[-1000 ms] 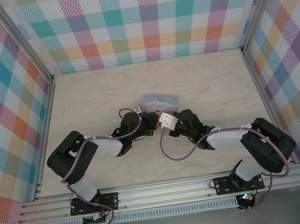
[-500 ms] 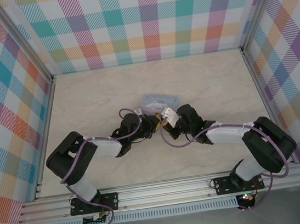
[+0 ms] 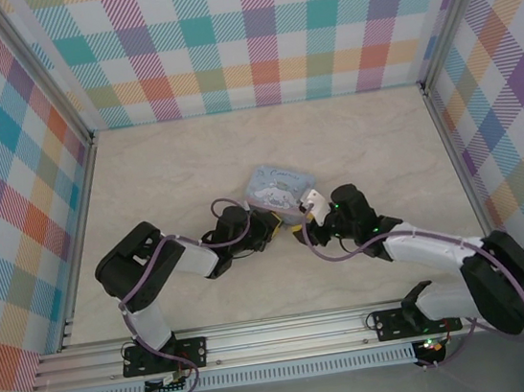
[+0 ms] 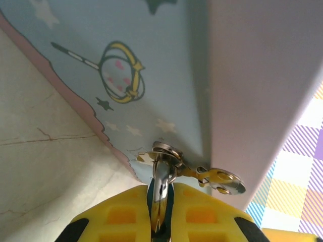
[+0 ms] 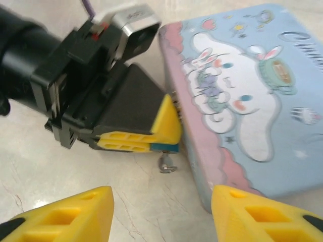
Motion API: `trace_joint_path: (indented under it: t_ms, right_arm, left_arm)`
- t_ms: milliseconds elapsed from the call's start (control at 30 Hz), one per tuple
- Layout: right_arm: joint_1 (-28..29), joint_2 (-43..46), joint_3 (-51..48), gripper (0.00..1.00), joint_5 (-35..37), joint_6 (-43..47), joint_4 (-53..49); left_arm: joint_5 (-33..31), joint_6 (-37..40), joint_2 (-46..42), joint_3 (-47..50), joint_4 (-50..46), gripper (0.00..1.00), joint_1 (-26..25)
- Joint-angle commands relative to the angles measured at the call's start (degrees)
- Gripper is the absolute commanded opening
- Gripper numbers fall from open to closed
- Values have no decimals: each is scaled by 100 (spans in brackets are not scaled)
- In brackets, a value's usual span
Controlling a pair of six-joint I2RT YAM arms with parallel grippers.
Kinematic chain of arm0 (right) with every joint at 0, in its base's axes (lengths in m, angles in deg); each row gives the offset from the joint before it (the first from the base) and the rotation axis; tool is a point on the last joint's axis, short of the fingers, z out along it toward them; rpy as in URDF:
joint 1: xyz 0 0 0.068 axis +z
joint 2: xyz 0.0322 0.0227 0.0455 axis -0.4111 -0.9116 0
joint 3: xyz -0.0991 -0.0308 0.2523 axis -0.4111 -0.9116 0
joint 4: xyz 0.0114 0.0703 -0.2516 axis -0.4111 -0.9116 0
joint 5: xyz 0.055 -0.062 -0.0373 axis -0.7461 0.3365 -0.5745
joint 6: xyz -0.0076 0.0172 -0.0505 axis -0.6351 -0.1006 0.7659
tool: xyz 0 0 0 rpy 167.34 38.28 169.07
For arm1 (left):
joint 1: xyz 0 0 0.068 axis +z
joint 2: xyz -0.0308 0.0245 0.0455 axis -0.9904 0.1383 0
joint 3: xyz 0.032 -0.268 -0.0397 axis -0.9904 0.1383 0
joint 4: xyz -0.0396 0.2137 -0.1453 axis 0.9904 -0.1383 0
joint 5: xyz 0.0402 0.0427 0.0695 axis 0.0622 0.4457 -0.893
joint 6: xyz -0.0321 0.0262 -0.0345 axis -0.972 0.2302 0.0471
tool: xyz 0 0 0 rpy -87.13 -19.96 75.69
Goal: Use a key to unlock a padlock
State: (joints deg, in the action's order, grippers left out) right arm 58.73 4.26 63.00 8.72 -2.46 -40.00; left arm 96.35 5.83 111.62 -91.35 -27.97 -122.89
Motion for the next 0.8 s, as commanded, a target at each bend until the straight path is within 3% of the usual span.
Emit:
trace_joint_path:
  t_ms: [0,200,333,433,633,767]
  right_arm:
    - [-381,365,88,60,-330,-671,-576]
    - [-1164,-21,760,78,-596,-2361,-1316]
    - [-1310,-455,828,92,-856,-3406,-1107]
    - [-1327,-763,877,96,-850,-3898,-894]
    - [-1328,-1426,1335,97,-1030,-3762,-500]
    - [-1352,-1890,1875,97,-1134,-3454,-524]
  left_arm:
    - [-144,-58,159,98,104,6,-6]
    - [-249,46,5,204,51,26,-5]
    - [-415,330,-429,306,-447,35,7]
    - [-560,709,-974,329,-1213,40,48]
    - [-1038,1483,-2347,328,-2872,56,259]
    - [-1253,1792,-3045,344,-3633,62,531]
